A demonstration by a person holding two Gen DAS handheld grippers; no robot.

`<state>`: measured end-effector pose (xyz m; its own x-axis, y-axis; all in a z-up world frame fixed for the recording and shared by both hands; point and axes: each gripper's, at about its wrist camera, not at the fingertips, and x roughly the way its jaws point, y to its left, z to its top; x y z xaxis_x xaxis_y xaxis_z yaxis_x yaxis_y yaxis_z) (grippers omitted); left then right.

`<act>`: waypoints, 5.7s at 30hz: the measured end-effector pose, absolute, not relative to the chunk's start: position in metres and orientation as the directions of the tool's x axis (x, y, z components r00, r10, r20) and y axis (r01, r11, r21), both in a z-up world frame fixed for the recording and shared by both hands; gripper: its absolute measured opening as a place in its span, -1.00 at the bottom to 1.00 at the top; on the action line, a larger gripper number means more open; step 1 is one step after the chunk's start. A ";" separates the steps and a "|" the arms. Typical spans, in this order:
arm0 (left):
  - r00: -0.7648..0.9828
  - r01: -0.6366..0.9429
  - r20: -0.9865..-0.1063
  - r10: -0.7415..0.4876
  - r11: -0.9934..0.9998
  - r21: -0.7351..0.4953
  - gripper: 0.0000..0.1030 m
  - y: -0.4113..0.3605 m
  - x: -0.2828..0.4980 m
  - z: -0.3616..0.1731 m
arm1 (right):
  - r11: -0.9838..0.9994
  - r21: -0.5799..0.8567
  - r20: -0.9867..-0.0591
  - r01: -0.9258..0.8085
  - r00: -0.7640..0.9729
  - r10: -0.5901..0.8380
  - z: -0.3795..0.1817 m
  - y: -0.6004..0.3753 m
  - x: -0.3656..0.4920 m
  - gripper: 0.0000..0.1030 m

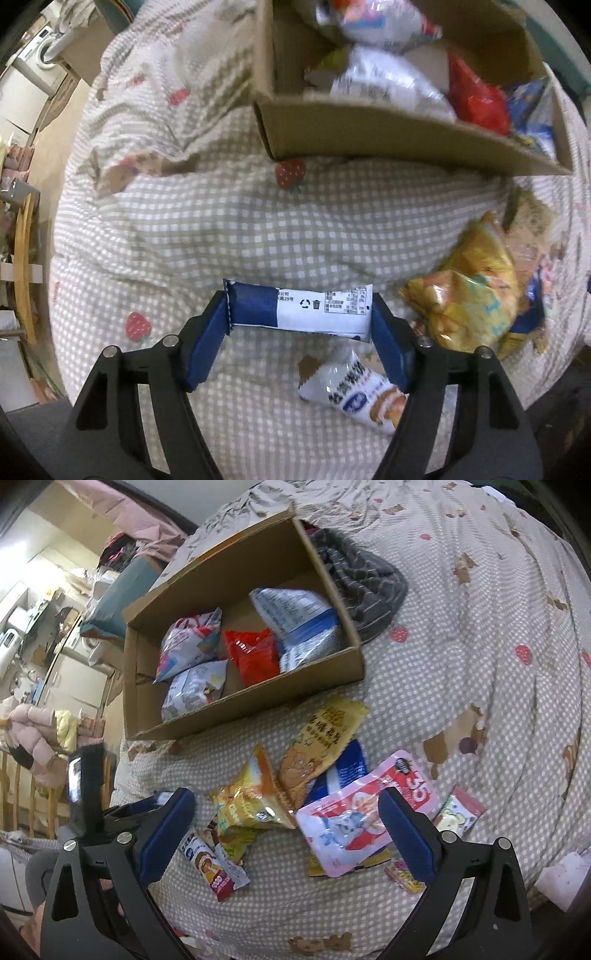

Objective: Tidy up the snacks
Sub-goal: 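Grasp the blue-white bar with the left tool while the right tool grasps the pink pouch, then carry the bar and pouch into the box and open both tools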

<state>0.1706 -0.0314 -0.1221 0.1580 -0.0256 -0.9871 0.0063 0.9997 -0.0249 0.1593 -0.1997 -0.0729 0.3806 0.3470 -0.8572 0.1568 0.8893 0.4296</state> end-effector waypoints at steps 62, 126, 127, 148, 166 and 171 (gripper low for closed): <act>0.292 -0.013 -0.944 -0.154 0.986 -0.165 0.37 -0.013 0.154 -0.074 | 0.943 0.329 -0.820 0.055 0.511 0.256 -0.009 -0.237 0.121 -0.98; 0.528 0.198 -0.846 -0.078 0.980 0.033 0.37 -0.080 0.271 -0.052 | 0.838 0.545 -0.691 -0.021 0.554 0.464 -0.043 -0.196 0.296 -0.97; 0.528 0.199 -0.846 -0.080 0.979 0.032 0.37 -0.080 0.270 -0.052 | 0.838 0.545 -0.694 -0.018 0.551 0.464 -0.044 -0.196 0.298 -0.97; 0.521 0.162 -0.836 -0.173 0.981 -0.103 0.75 -0.066 0.268 -0.047 | 0.911 0.409 -0.756 -0.044 0.542 0.366 -0.037 -0.184 0.298 -0.75; 0.565 0.144 -0.807 -0.172 0.984 -0.109 0.84 -0.061 0.266 -0.034 | 0.911 0.411 -0.707 -0.046 0.615 0.350 -0.019 -0.192 0.290 0.74; 0.595 0.134 -0.788 -0.159 0.986 -0.099 0.84 -0.056 0.261 -0.027 | 0.912 0.408 -0.707 -0.048 0.615 0.349 -0.018 -0.192 0.290 0.74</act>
